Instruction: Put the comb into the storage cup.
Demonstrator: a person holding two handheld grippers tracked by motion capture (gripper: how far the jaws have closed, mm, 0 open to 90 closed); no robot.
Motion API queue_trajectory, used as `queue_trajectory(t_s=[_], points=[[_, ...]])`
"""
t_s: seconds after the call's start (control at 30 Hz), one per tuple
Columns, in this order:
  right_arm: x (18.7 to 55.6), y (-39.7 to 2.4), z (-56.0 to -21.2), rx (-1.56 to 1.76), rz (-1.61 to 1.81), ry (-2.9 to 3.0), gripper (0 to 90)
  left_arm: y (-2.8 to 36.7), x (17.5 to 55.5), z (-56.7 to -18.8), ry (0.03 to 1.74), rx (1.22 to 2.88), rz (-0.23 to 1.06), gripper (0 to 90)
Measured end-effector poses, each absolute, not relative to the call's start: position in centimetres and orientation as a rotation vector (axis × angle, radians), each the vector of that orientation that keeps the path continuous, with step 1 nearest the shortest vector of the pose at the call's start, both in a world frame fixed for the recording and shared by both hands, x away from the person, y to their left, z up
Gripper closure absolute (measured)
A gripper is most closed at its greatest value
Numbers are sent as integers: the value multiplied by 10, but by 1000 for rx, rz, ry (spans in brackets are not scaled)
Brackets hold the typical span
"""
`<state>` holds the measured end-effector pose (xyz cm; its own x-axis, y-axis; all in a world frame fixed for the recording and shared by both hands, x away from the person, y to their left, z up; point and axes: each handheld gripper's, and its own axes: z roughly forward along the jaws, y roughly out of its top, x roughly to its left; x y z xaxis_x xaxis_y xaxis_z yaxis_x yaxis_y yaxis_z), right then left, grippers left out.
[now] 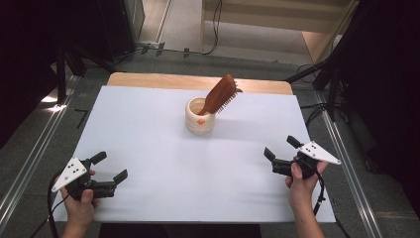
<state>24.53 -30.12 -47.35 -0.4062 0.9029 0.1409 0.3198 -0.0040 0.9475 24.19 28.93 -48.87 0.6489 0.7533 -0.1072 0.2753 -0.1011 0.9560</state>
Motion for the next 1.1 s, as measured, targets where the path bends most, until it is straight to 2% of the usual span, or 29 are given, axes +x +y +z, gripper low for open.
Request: queue_trajectory(t_s=[1.1], points=[[180, -351, -501, 1320, 1365, 1681, 0, 290, 241, -489, 857, 1670, 502, 0]])
